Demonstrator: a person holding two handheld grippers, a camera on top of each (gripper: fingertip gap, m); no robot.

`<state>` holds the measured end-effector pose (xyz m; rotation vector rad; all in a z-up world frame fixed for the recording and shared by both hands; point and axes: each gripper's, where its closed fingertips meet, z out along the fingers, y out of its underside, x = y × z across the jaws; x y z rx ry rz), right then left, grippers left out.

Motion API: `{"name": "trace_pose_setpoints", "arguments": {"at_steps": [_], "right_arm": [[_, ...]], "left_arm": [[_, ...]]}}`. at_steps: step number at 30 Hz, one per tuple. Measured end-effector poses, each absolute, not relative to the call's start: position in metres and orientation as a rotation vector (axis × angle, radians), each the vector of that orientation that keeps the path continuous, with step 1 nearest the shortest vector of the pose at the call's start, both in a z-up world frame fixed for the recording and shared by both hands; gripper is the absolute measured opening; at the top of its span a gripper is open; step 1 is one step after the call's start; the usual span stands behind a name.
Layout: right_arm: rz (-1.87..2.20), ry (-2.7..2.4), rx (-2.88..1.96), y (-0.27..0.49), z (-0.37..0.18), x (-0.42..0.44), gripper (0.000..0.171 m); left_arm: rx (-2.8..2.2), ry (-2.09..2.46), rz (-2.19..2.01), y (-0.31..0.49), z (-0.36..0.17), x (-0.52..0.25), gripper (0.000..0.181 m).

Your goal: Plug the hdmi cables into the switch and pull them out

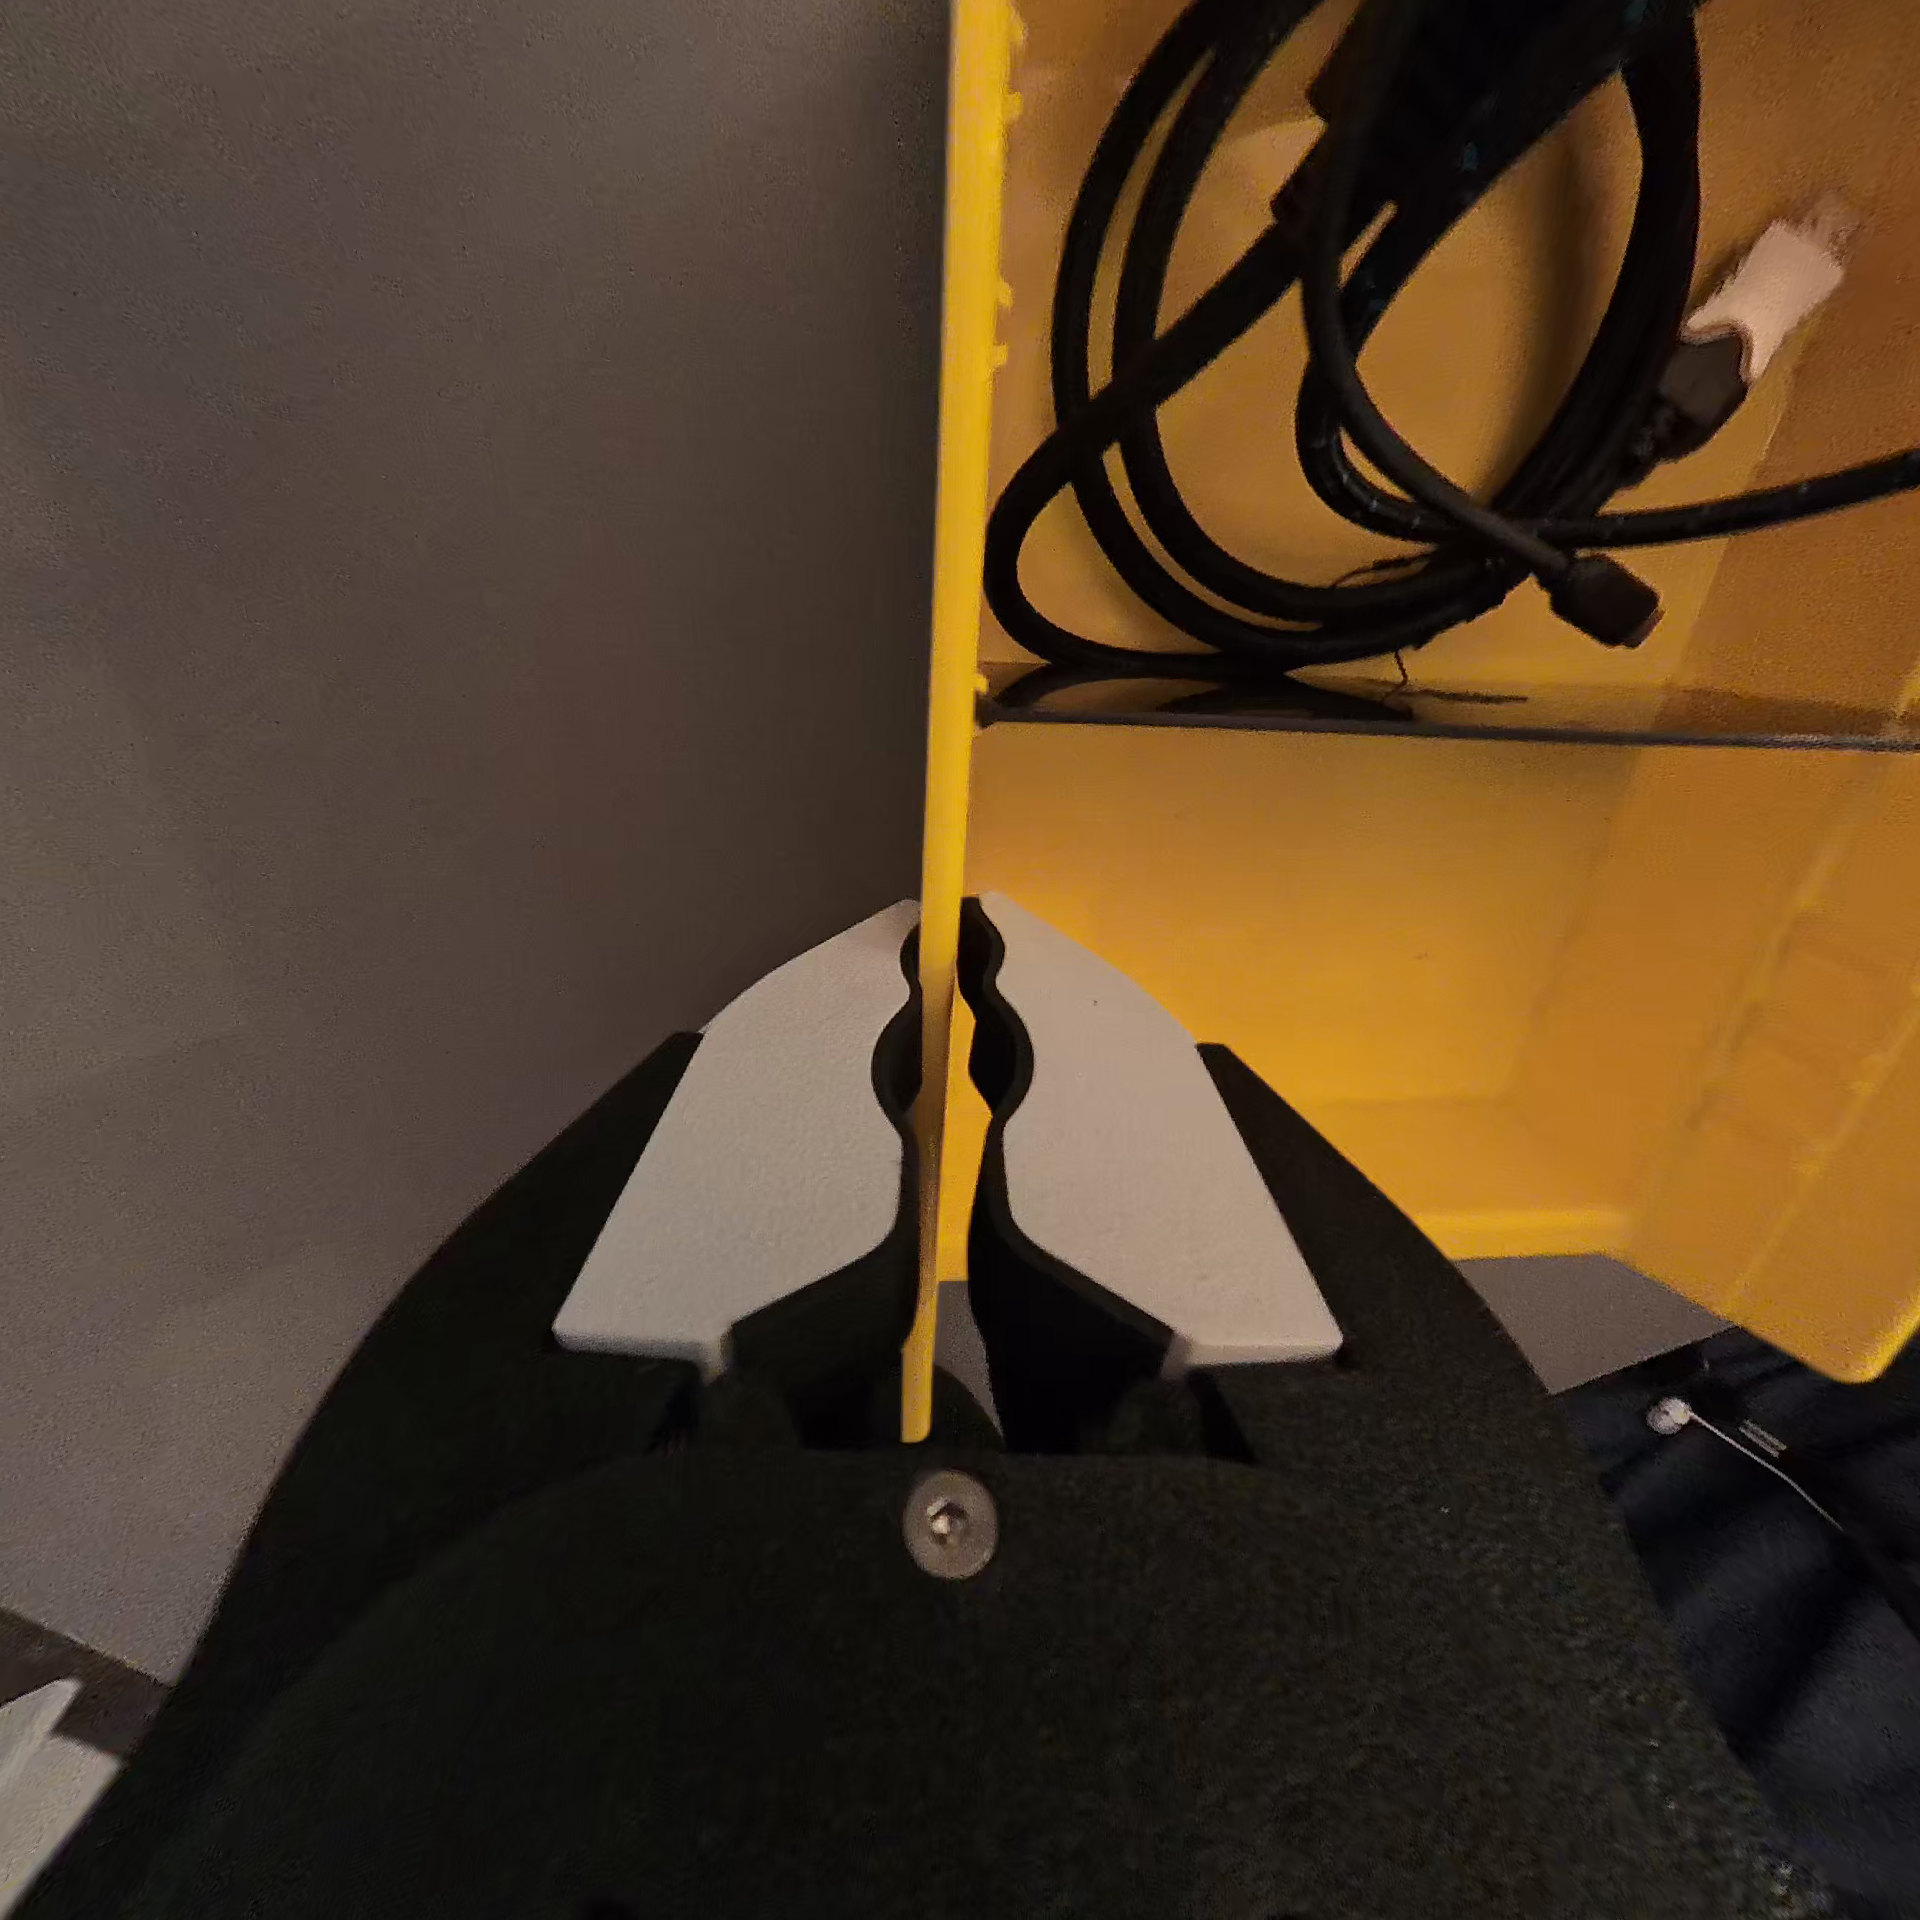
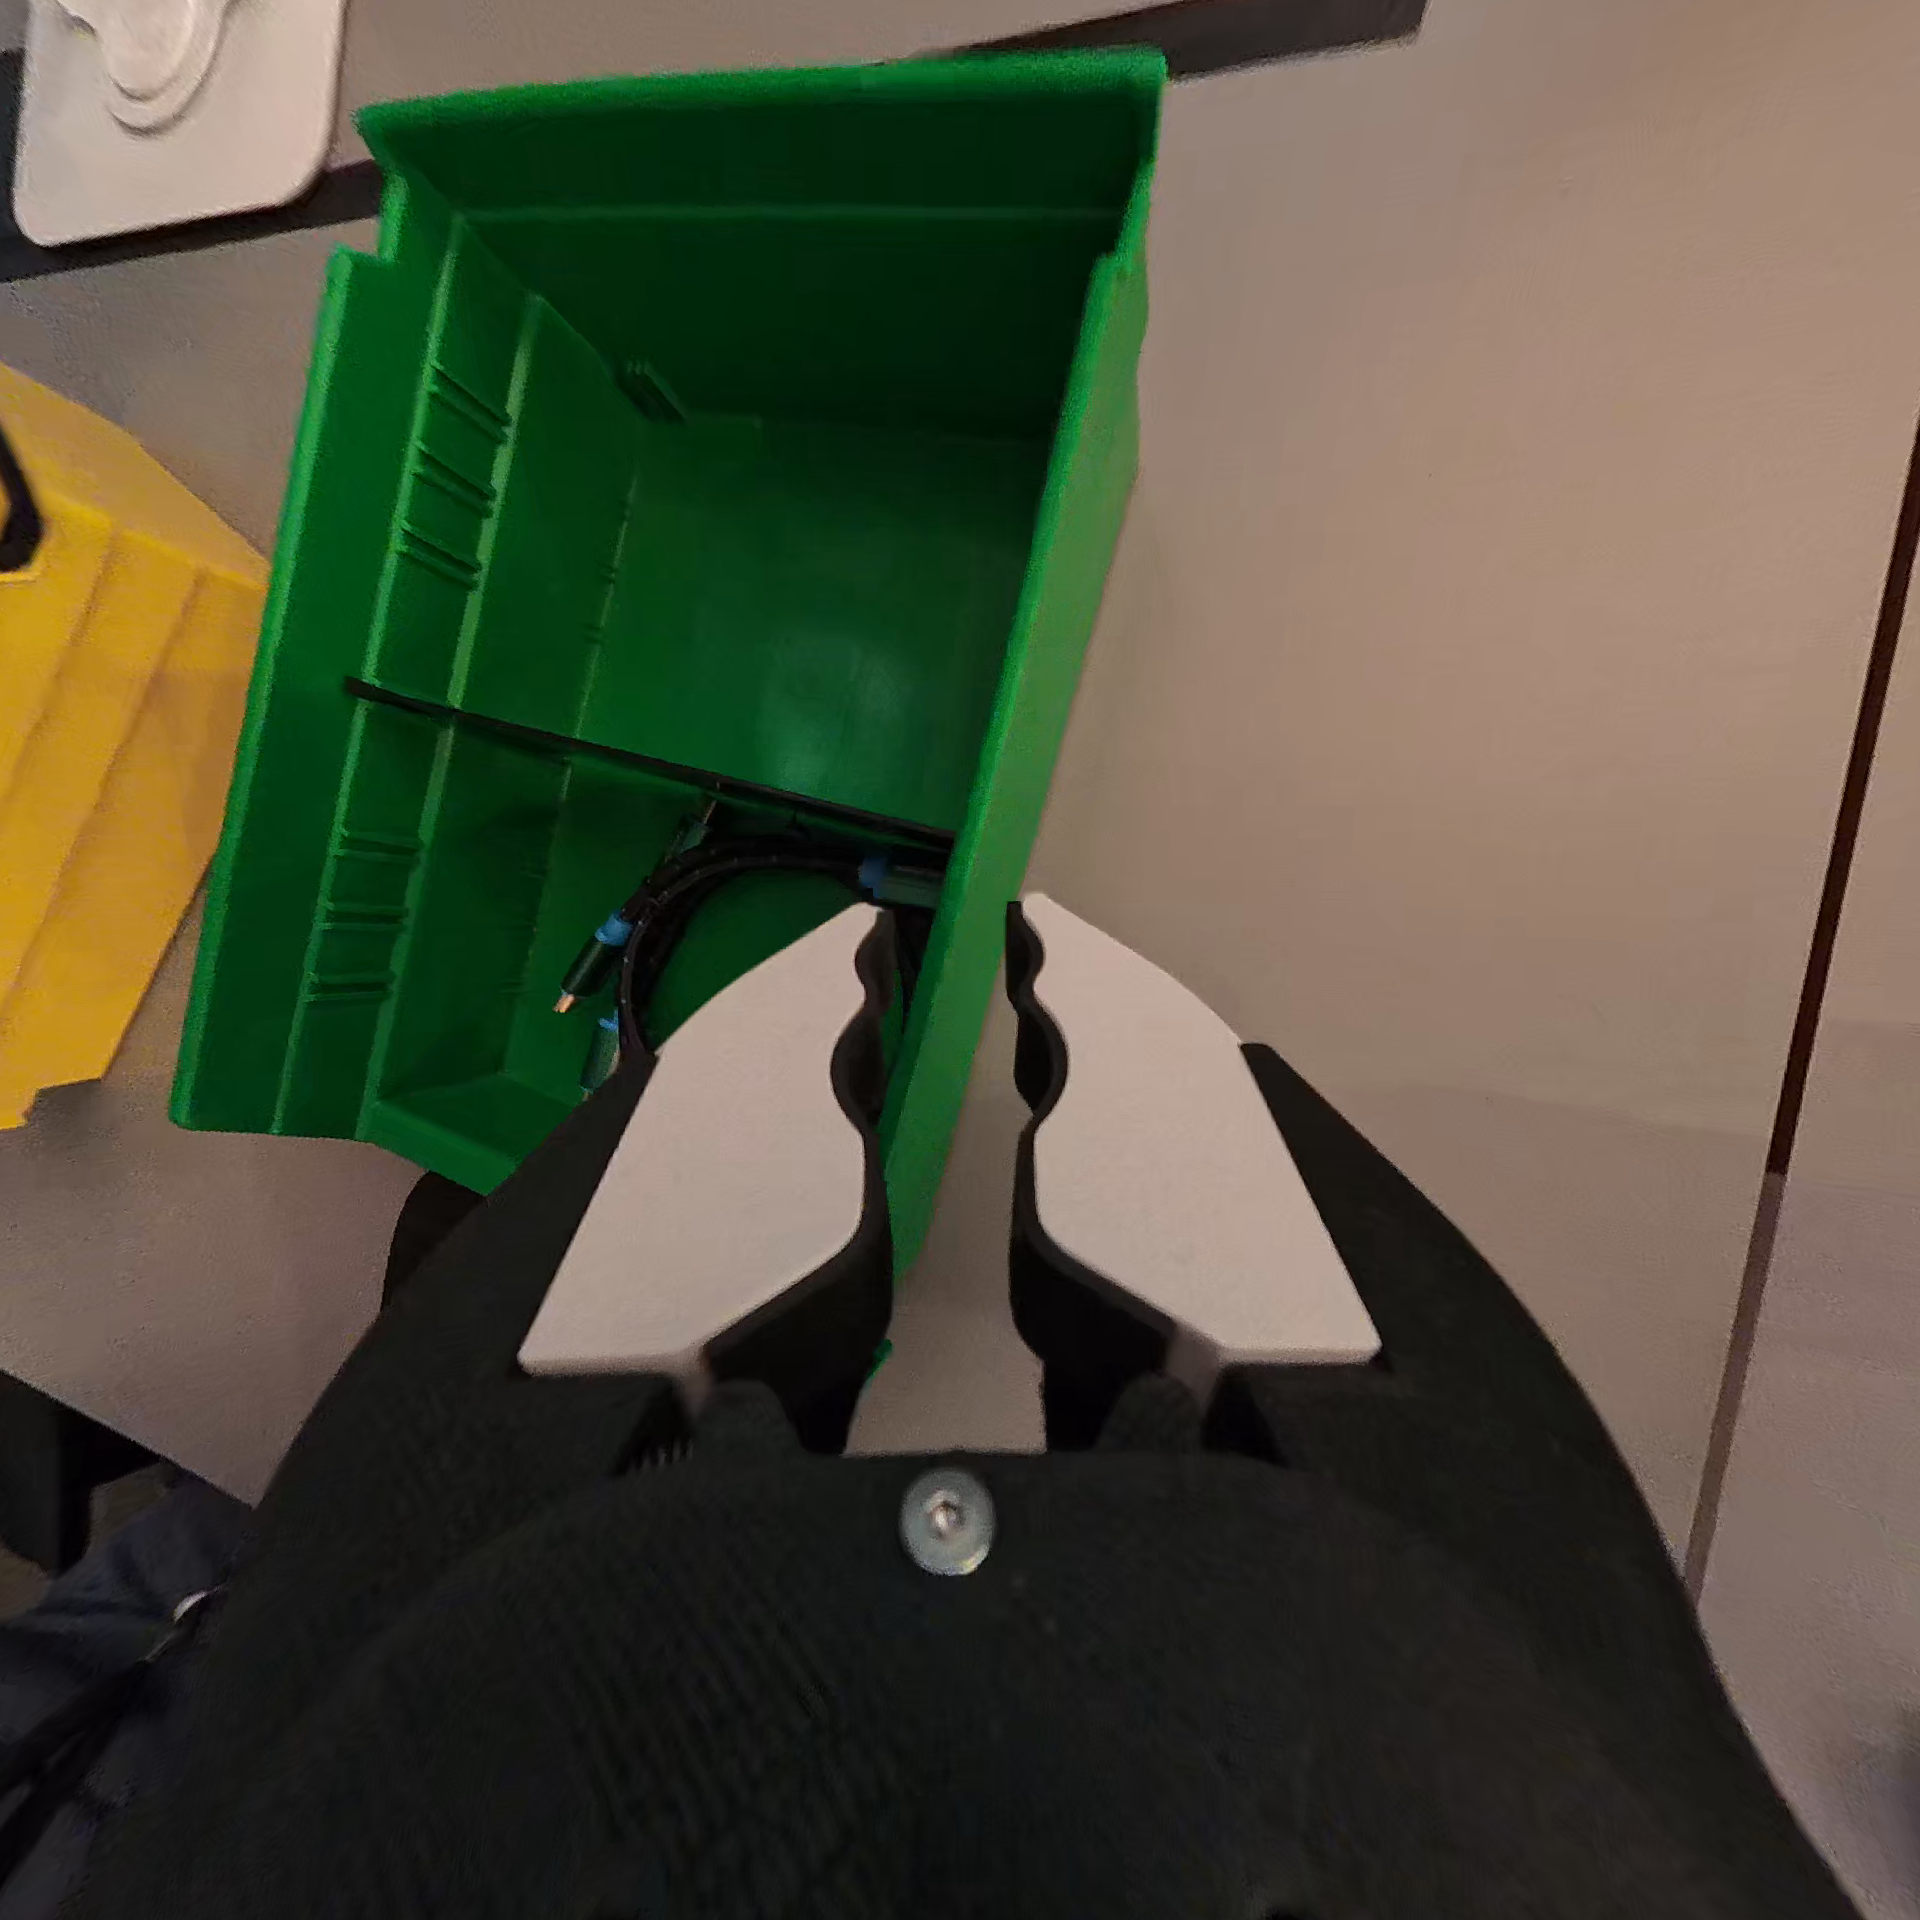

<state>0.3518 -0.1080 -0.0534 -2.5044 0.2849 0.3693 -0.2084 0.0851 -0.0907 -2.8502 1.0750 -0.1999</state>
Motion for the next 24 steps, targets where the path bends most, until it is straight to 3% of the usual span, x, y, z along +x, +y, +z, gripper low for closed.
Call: {"name": "trace_pose_setpoints", "arguments": {"at_steps": [17, 24], "right_arm": [[0.377, 0.444, -2.642, -0.125, -0.076, 0.353, 0.045], [0.361, 0.455, -2.724, -0.121, -0.087, 0.347, 0.046]], "left_arm": [[-2.879, 0.581, -0.300, 0.111, -0.089, -0.363, 0.004], [-2.869, 0.439, -0.320, 0.108, -0.088, -0.403, 0.004]]}}
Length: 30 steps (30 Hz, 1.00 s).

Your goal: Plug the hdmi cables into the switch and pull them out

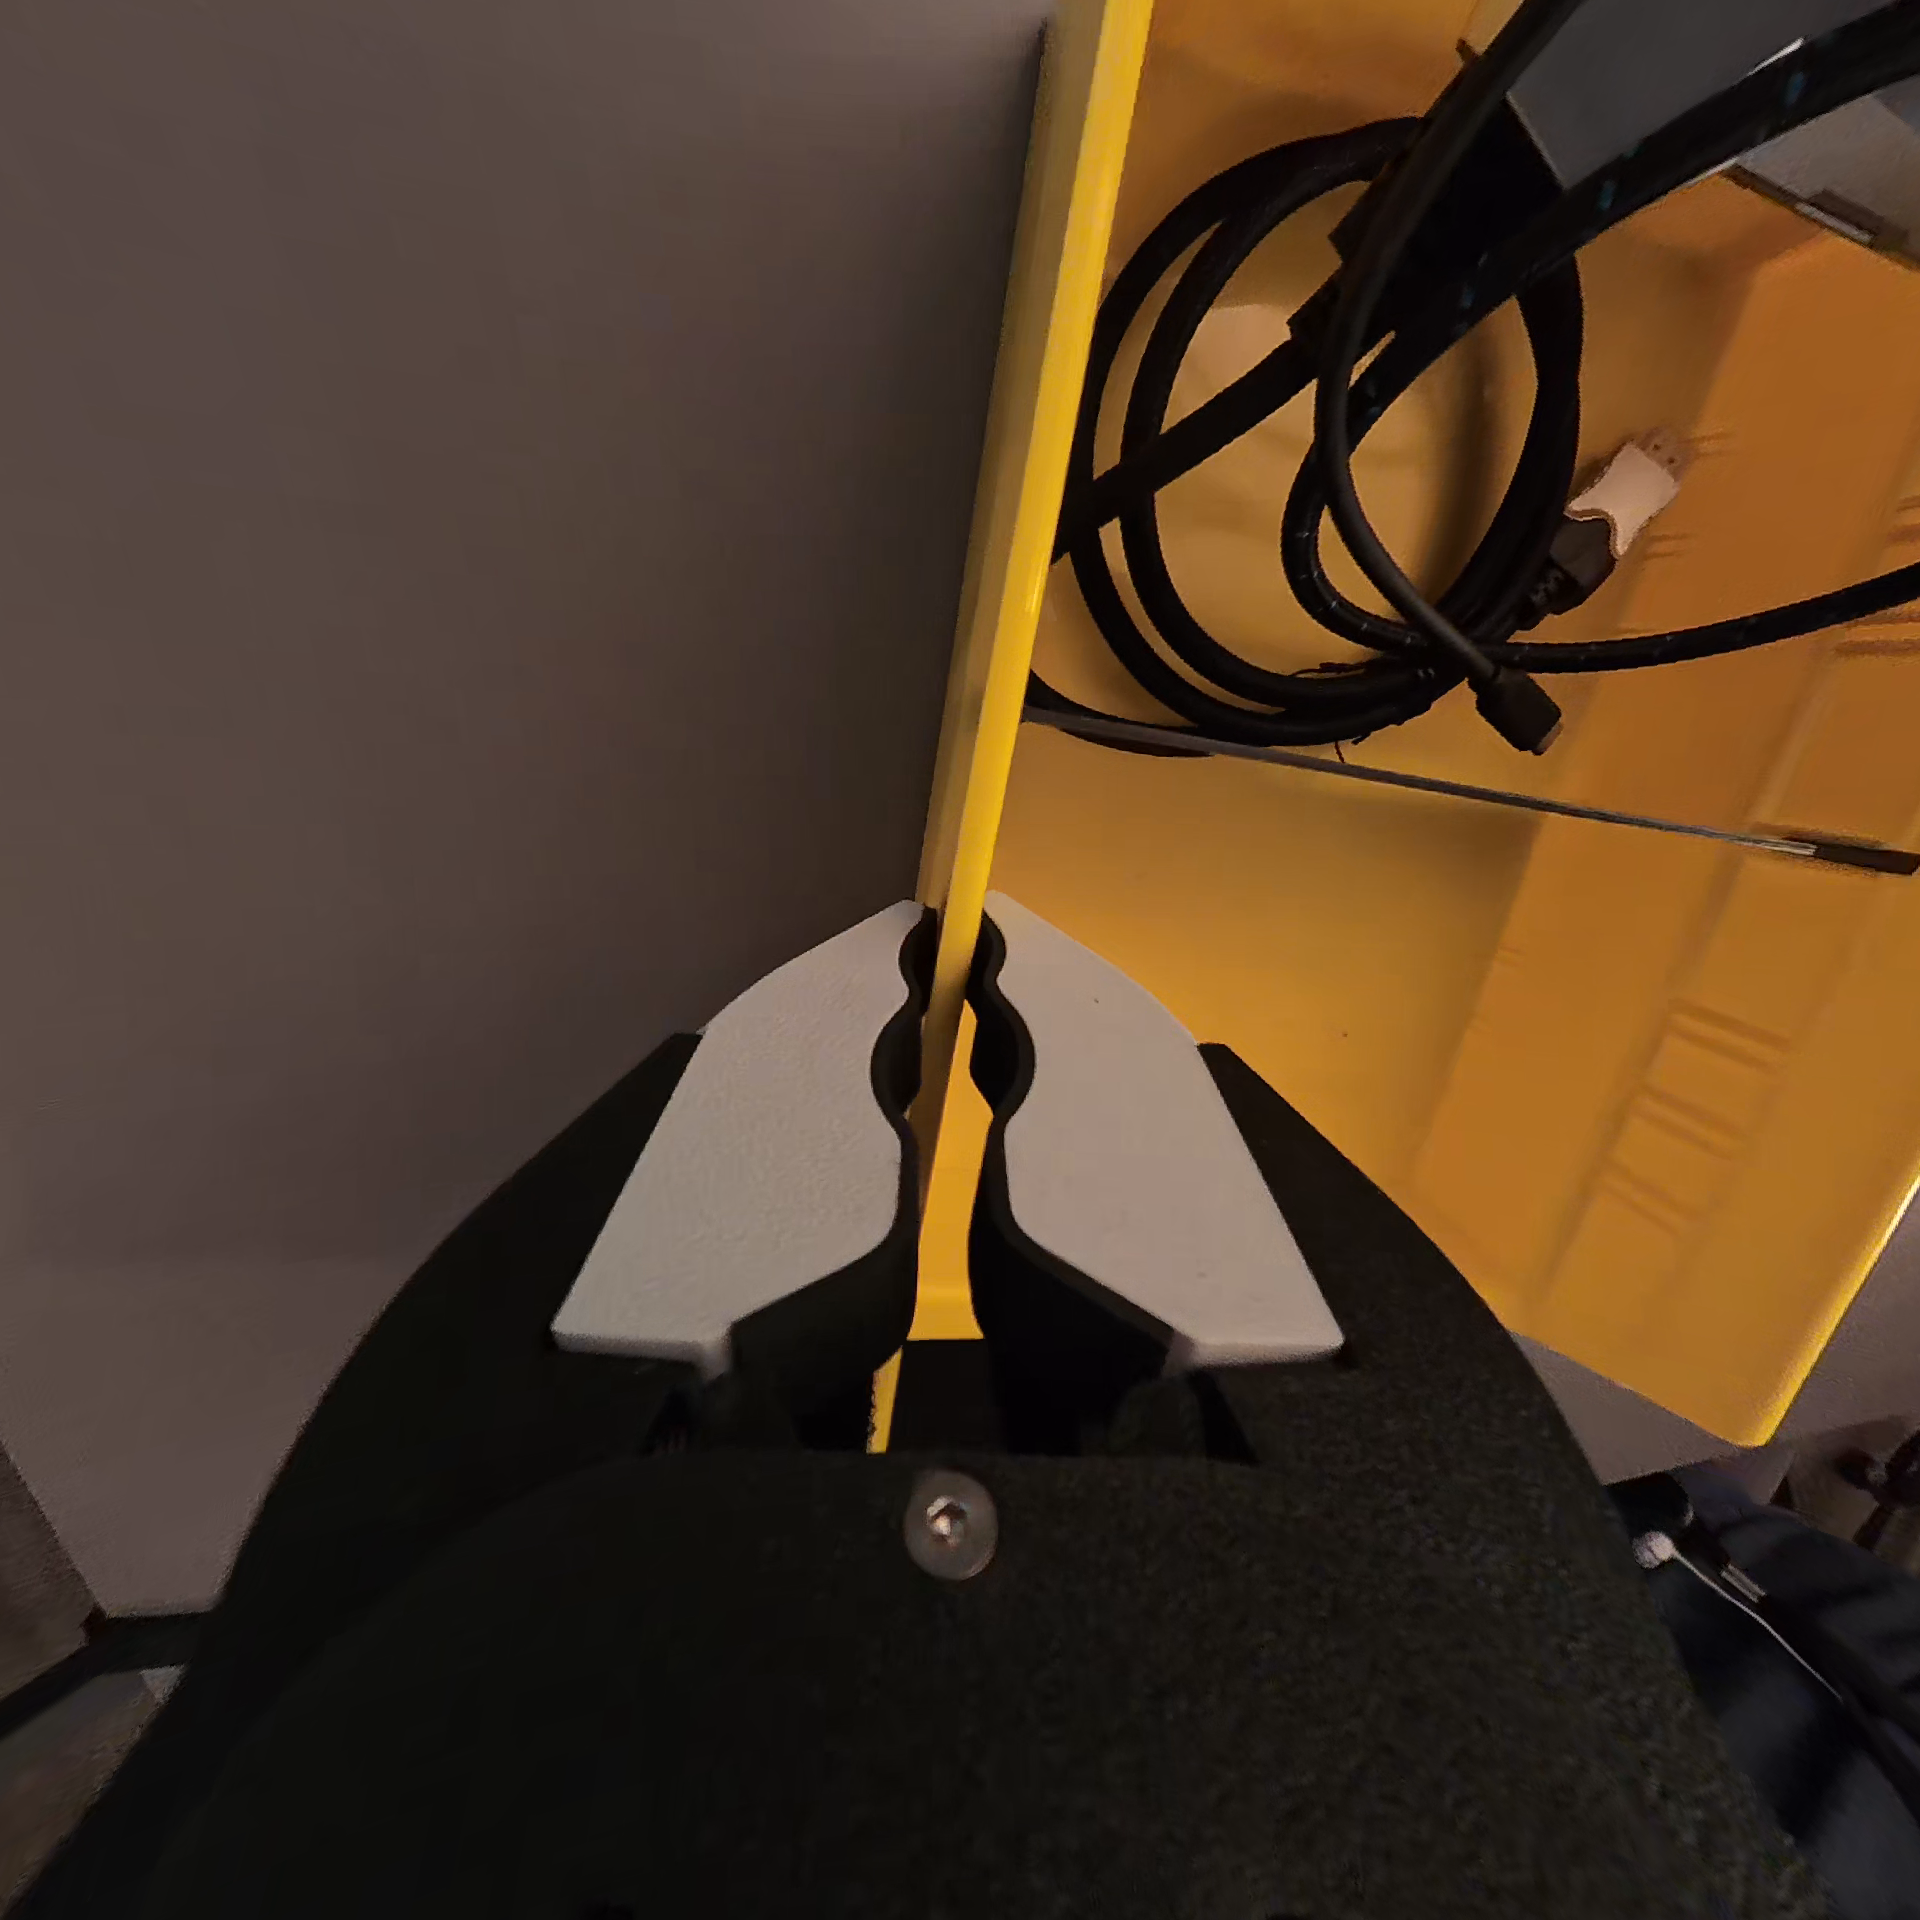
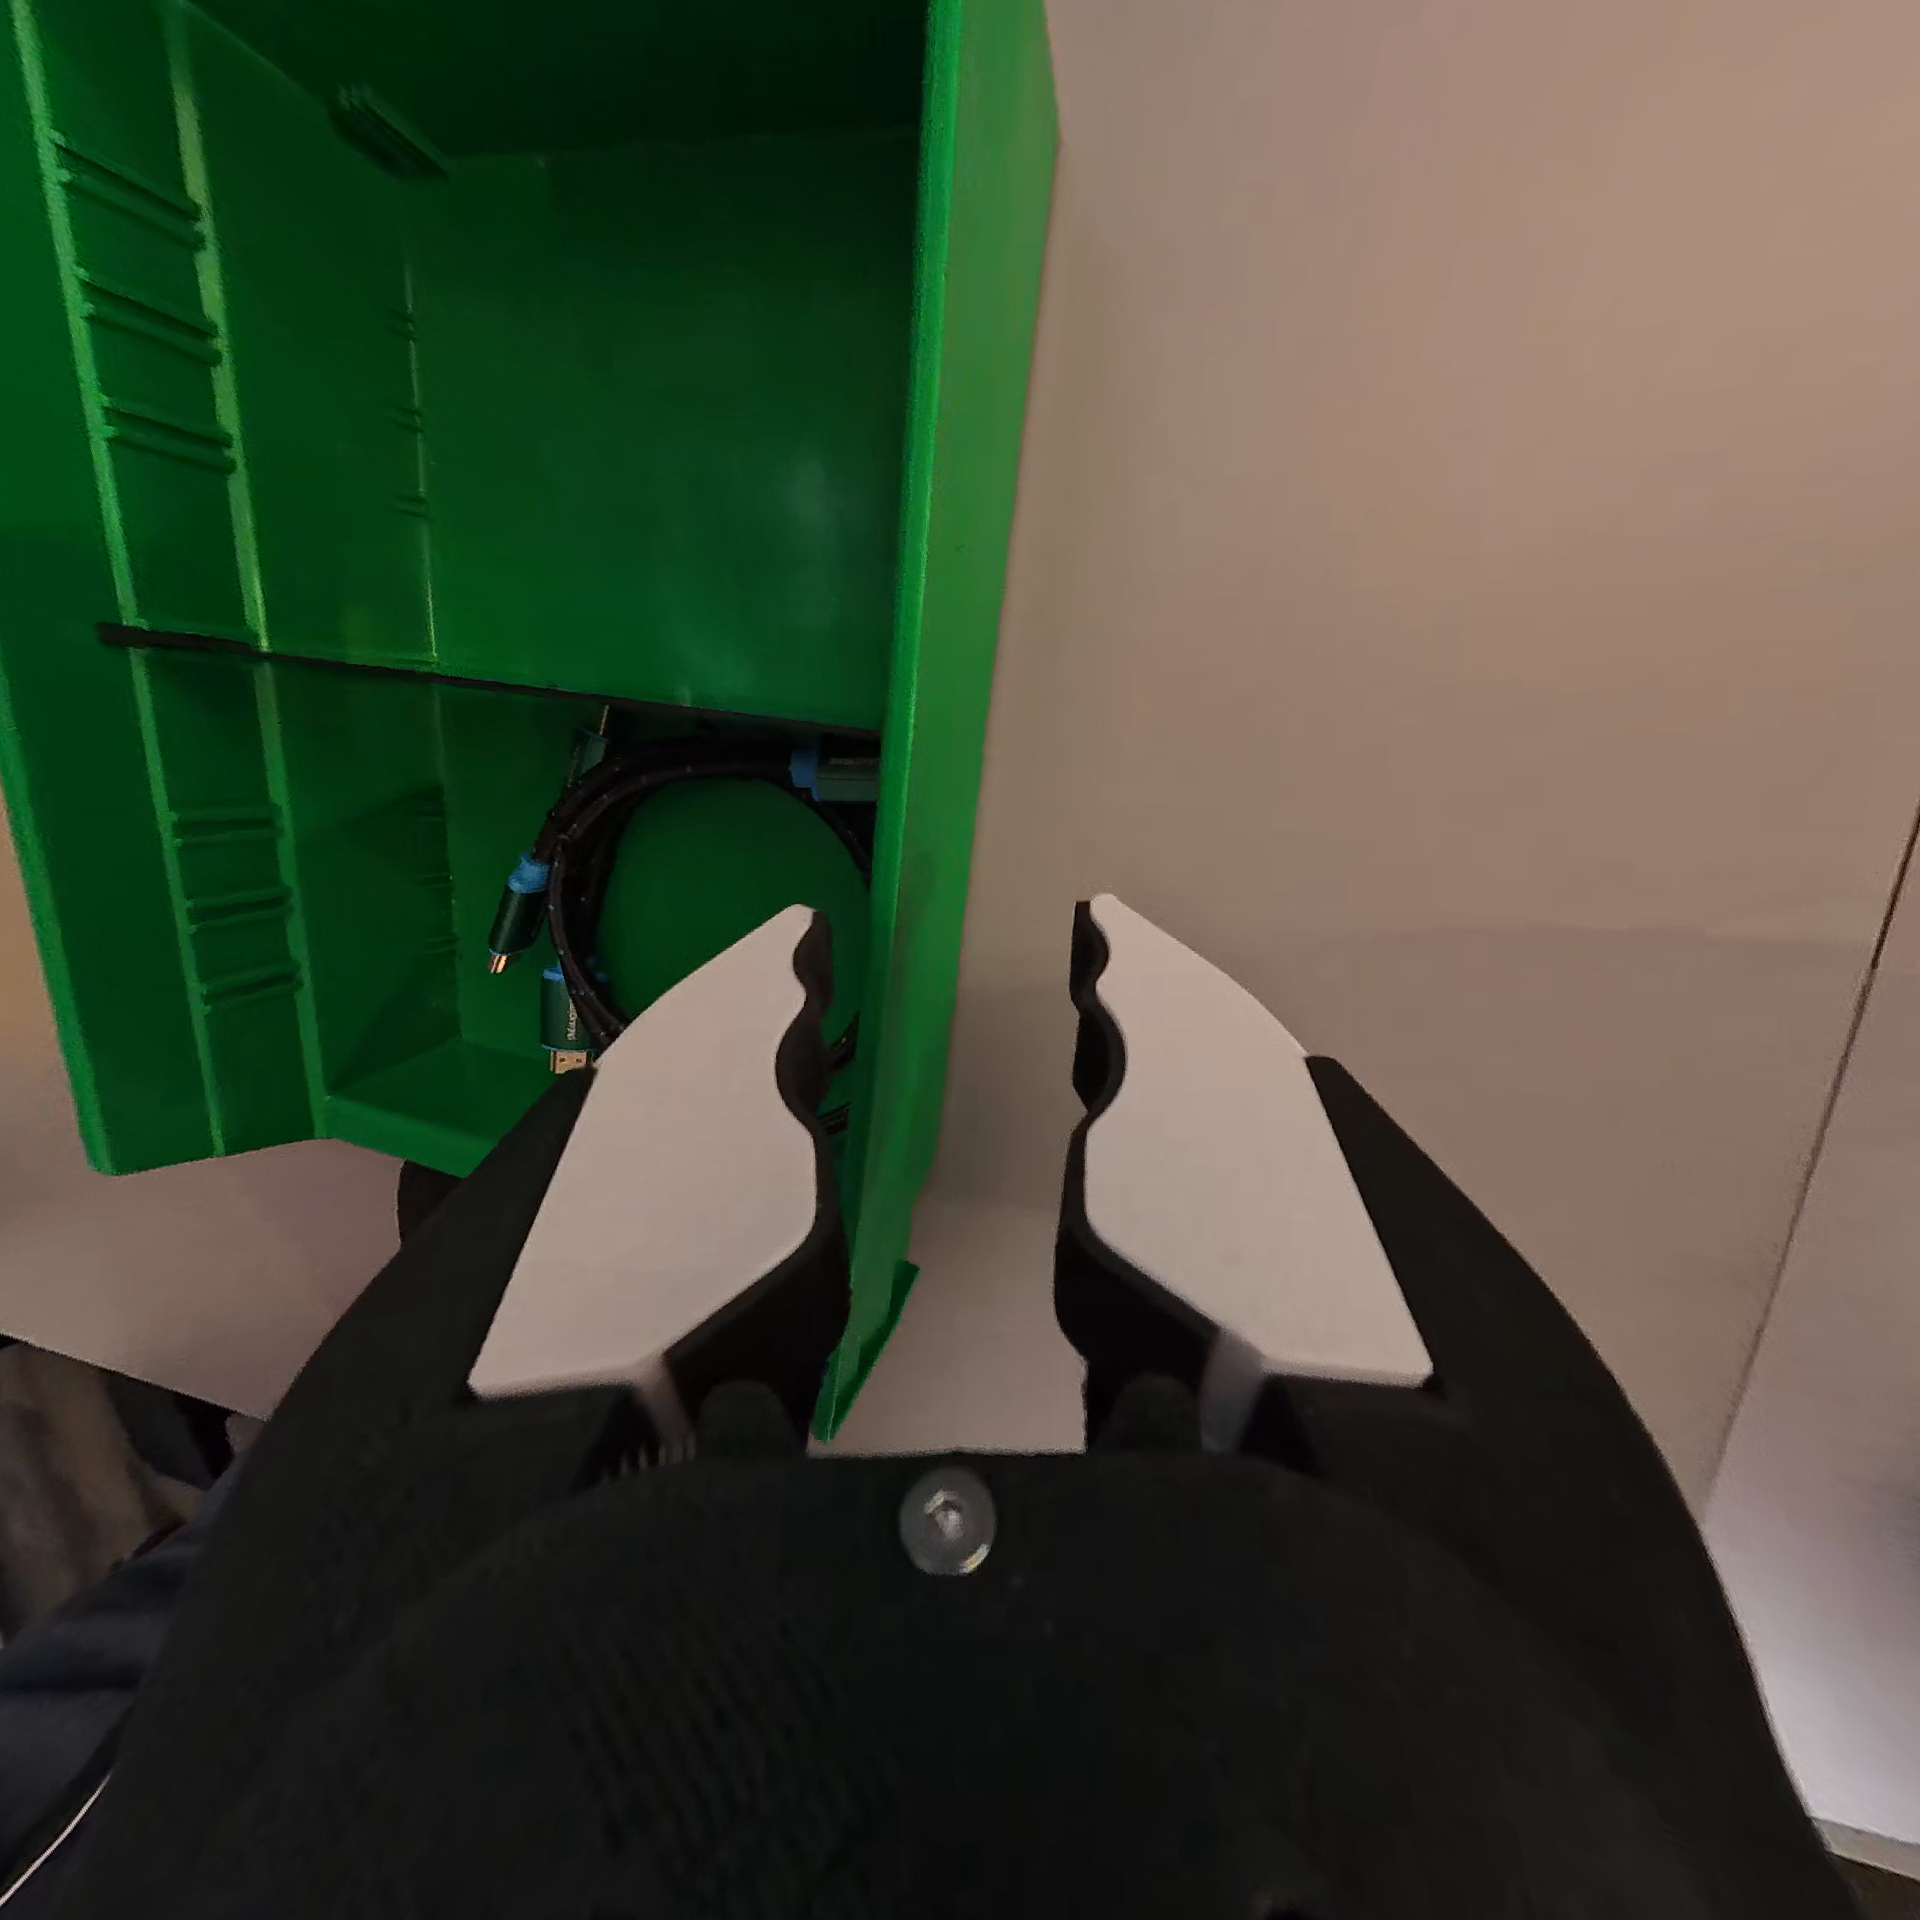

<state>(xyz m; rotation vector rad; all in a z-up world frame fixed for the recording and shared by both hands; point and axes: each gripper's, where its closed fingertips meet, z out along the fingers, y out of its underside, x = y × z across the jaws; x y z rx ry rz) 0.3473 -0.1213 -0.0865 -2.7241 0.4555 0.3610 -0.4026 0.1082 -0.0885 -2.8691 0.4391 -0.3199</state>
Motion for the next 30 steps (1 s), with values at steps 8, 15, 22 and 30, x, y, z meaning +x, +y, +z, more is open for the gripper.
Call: {"name": "trace_pose_setpoints", "arguments": {"at_steps": [8, 15, 22, 30], "right_arm": [[0.538, 0.499, -2.787, -0.122, -0.106, 0.335, 0.033], [0.500, 0.492, -2.890, -0.122, -0.109, 0.327, 0.014], [0.559, 0.491, -2.955, -0.116, -0.111, 0.303, 0.015], [0.378, 0.335, -3.122, -0.109, -0.115, 0.283, 0.010]], "left_arm": [[-2.841, 0.340, -0.340, 0.108, -0.089, -0.427, 0.004], [-2.815, 0.318, -0.340, 0.103, -0.089, -0.432, 0.005], [-2.833, 0.390, -0.210, 0.095, -0.091, -0.435, 0.006], [-2.856, 0.408, -0.175, 0.085, -0.092, -0.430, 0.006]]}}
